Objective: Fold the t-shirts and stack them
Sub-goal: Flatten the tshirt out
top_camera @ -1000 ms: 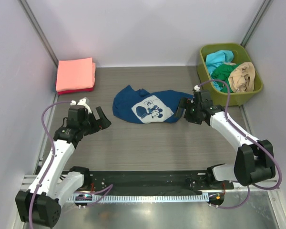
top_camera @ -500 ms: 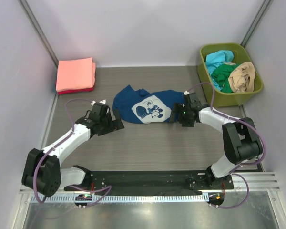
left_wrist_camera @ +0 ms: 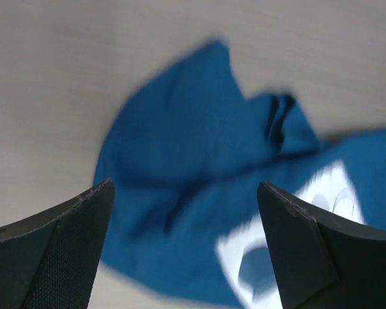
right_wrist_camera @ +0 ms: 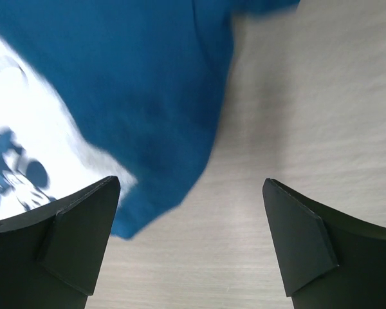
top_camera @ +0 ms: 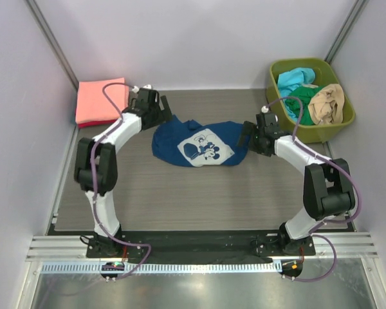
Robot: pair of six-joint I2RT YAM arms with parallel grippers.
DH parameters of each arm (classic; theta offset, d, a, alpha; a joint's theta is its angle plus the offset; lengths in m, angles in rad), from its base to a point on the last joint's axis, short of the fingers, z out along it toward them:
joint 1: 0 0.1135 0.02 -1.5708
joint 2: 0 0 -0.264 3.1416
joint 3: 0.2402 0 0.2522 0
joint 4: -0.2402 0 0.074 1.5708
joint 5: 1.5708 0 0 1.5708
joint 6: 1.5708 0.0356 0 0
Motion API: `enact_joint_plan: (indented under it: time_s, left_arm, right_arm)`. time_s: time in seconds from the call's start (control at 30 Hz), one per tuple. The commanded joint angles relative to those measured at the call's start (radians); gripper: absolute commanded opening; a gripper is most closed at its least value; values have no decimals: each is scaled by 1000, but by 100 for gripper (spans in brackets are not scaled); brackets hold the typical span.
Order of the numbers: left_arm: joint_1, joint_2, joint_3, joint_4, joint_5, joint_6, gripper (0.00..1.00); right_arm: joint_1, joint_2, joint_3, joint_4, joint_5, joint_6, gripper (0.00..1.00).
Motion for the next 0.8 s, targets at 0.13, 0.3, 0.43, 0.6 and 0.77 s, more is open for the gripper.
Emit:
enact_joint_plan:
  time_s: [0.13, 0.3, 0.43, 0.6, 0.77]
  left_arm:
    - [25, 461, 513, -154, 87, 97, 86]
    - [25, 559, 614, -178, 161, 69, 75]
    - [22, 553, 560, -130, 183, 65, 63]
    - [24, 491, 508, -109, 229, 63, 12]
    - [45, 325, 456, -127, 227, 35, 0]
  right_arm:
    - [-92, 95, 170, 3, 2, -11, 100]
    - [-115, 204, 271, 5, -16, -10, 100]
    - [-117, 308, 331, 25, -83, 5, 97]
    - [-115, 385, 368, 88, -130, 12, 71]
    - [-114, 416, 460, 85, -212, 15, 7]
